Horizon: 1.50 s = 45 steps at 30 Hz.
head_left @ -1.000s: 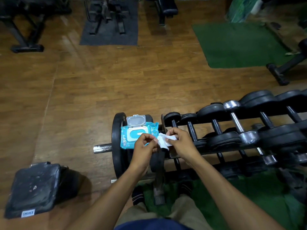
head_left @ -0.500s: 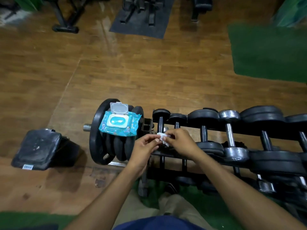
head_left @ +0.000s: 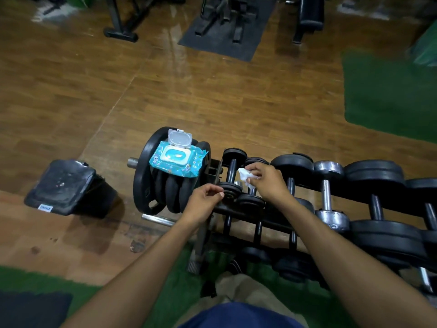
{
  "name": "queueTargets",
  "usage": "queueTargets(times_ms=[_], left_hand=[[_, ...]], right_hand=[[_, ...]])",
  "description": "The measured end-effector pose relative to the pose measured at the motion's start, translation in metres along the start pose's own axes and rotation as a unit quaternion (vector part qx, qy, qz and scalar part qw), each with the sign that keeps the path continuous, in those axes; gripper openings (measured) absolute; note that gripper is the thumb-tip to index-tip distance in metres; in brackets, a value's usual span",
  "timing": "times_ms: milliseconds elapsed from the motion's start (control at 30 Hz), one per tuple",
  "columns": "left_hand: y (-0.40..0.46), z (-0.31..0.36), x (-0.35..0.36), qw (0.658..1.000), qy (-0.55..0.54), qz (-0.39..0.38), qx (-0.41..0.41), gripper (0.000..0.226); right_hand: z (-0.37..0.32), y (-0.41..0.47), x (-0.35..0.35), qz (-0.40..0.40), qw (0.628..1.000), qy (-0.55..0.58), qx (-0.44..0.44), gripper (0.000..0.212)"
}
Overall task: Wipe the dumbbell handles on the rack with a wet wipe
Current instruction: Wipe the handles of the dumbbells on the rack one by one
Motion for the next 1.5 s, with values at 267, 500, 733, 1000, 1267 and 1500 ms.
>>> queueTargets(times_ms=[267, 500, 733, 1000, 1267, 1500], left_hand=[[0.012, -0.010, -0.006, 0.978, 0.207, -0.025, 0.021, 0.027], [0.026, 0.006, 0.006, 0.971, 0.238, -0.008, -0.001, 0.046], [0.063, 0.006, 0.023, 0.957, 0.254, 0.068, -0.124, 0.048], [0.085, -0.023, 0.037, 0.928, 0.283, 0.145, -0.196, 0.060], [0.087, -0.035, 0.040, 0.933, 0.272, 0.163, -0.168, 0.058], [0.086, -0.036, 0.038, 0.945, 0.246, 0.167, -0.138, 0.059]], right_hand=[[-0.001, -0.001, 0.001, -0.008, 0.995, -0.093, -0.023, 0.012], [-0.007, 0.025, -0.001, -0.028, 0.993, -0.101, -0.050, 0.021], [-0.004, 0.077, 0.010, -0.085, 0.987, -0.120, -0.071, 0.021], [0.000, 0.114, 0.019, -0.124, 0.971, -0.135, -0.154, 0.022], [0.019, 0.134, 0.066, -0.218, 0.928, -0.239, -0.183, 0.028], [0.025, 0.128, 0.081, -0.269, 0.861, -0.355, -0.246, 0.026]])
Point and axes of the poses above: each hand's wrist, its own y-axis towards the middle knuckle, its own x-axis out of the palm, z = x × y, the point moved 8 cm from there along y, towards the middle knuckle, and after that the axes turned 9 degrees about -z, right-handed, at the moved point
